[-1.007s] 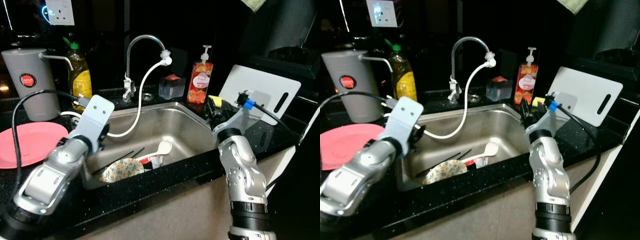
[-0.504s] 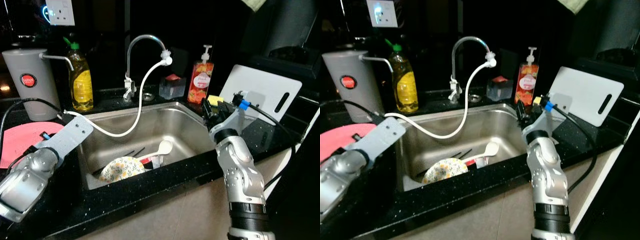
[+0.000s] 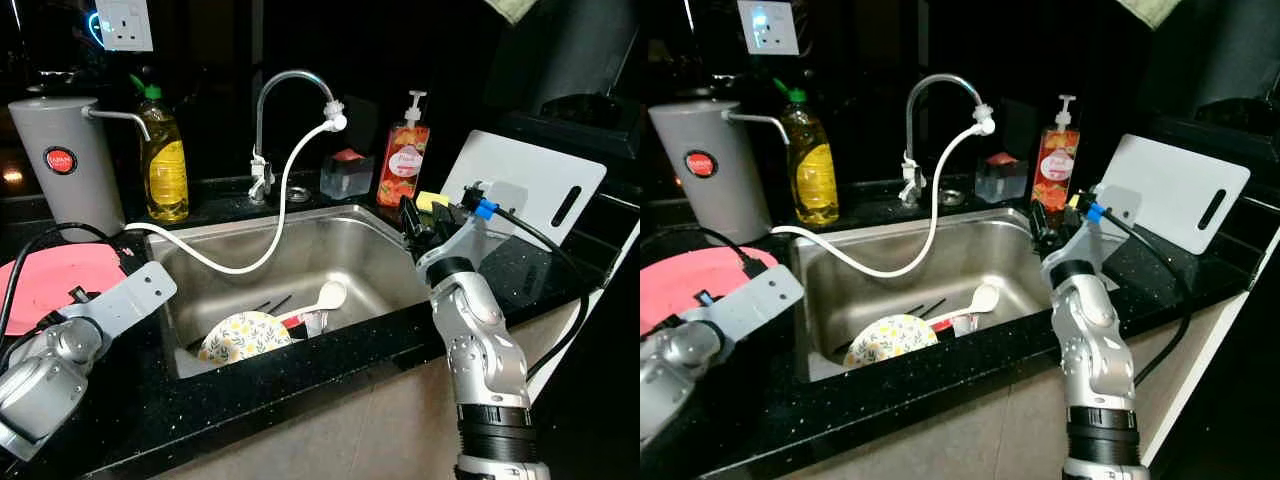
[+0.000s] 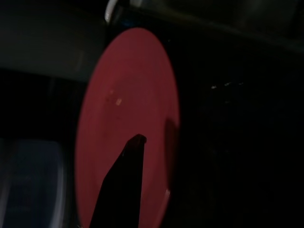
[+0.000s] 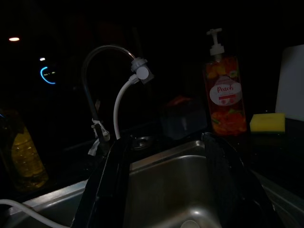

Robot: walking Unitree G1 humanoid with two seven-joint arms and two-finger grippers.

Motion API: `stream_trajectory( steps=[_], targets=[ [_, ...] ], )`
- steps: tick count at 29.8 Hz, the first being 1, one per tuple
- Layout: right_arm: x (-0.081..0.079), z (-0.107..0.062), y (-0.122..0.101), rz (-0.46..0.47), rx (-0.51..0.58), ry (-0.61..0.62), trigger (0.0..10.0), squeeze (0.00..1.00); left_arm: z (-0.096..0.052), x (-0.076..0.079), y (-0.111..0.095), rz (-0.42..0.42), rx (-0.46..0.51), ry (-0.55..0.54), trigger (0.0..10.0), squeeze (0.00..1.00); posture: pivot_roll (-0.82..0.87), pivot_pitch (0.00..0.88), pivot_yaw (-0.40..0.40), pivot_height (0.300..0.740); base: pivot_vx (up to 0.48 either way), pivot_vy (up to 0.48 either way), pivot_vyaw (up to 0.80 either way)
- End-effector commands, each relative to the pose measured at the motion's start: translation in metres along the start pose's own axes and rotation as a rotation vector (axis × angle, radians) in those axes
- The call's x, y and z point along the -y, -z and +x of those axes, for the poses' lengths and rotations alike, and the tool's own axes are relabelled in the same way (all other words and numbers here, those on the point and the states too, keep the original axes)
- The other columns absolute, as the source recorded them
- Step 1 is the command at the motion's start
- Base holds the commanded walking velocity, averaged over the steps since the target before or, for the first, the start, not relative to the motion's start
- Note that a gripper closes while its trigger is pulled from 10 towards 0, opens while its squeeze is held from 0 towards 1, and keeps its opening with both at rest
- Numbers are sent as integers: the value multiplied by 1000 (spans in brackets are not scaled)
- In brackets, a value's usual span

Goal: Kitchen organization

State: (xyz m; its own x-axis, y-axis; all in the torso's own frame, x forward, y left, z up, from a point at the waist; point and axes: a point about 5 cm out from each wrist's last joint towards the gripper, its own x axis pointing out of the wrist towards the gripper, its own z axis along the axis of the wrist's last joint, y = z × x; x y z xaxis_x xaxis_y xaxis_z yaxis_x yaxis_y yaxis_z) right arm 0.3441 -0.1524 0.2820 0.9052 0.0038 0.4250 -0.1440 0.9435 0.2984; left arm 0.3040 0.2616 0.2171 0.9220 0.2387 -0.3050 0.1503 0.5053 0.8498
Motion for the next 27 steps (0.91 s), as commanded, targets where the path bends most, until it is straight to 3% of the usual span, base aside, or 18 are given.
stream_trajectory(
  steps=[1,3,4,5,6,7,10,11,14,18,19,21,22,23,24,25,27],
  targets=[
    [1,1,-1,-2,-3,7,10000,0,4,3,12,59,-50,20,9412,0,-22,0,-53,740,0,0,0],
    [1,1,-1,0,-1,10,10000,0,6,2,15,83,-58,14,9020,0,-22,0,-53,740,0,0,0],
    [1,1,-1,0,0,11,10000,0,10,1,18,106,-69,2,7098,0,-22,0,-53,740,0,0,0],
    [1,1,-1,0,0,11,10000,0,10,1,18,106,-69,2,7098,0,-22,0,-53,740,0,0,0],
    [0,1,-1,0,1,10,10000,0,13,0,20,135,-76,-11,4863,0,-26,0,-48,740,0,0,0],
    [0,2,-2,-1,2,8,10000,0,16,-1,21,155,-82,-24,4039,0,-28,0,-50,740,0,0,0],
    [0,2,-3,-1,7,10,10000,0,25,-5,24,164,-95,-52,3373,0,-31,0,-51,740,0,0,0],
    [0,2,-3,-3,8,9,10000,0,26,-7,24,156,-99,-61,0,0,-33,0,-48,740,0,0,0],
    [0,2,-4,-6,11,6,10000,0,26,-12,18,125,-78,-81,0,0,-38,0,-48,740,0,0,0],
    [1,3,-6,-7,15,9,10000,0,22,-30,2,159,-5,-195,0,0,-38,0,-45,740,0,0,0],
    [1,3,-6,-7,16,10,10000,0,21,-37,-2,189,7,-242,5608,0,-37,0,-45,740,0,0,0],
    [1,3,-6,-7,16,10,10000,0,21,-37,-2,189,7,-242,5608,0,-37,0,-45,740,0,0,0],
    [1,3,-6,-7,16,10,10000,0,19,-44,-7,225,29,-294,10000,0,-38,0,-44,740,0,0,0],
    [1,3,-5,-7,16,8,10000,0,13,-59,-23,240,101,-394,10000,0,-38,0,-43,740,0,0,0],
    [1,3,-5,-7,16,8,10000,0,13,-59,-23,240,101,-394,10000,0,-38,0,-43,740,0,0,0],
    [1,3,-5,-7,16,7,10000,0,10,-61,-33,234,163,-409,10000,0,-39,0,-43,740,0,0,0],
    [0,3,-6,-8,20,3,10000,0,0,-54,-56,155,331,-310,10000,0,-38,0,-45,740,0,0,0]
  ],
)
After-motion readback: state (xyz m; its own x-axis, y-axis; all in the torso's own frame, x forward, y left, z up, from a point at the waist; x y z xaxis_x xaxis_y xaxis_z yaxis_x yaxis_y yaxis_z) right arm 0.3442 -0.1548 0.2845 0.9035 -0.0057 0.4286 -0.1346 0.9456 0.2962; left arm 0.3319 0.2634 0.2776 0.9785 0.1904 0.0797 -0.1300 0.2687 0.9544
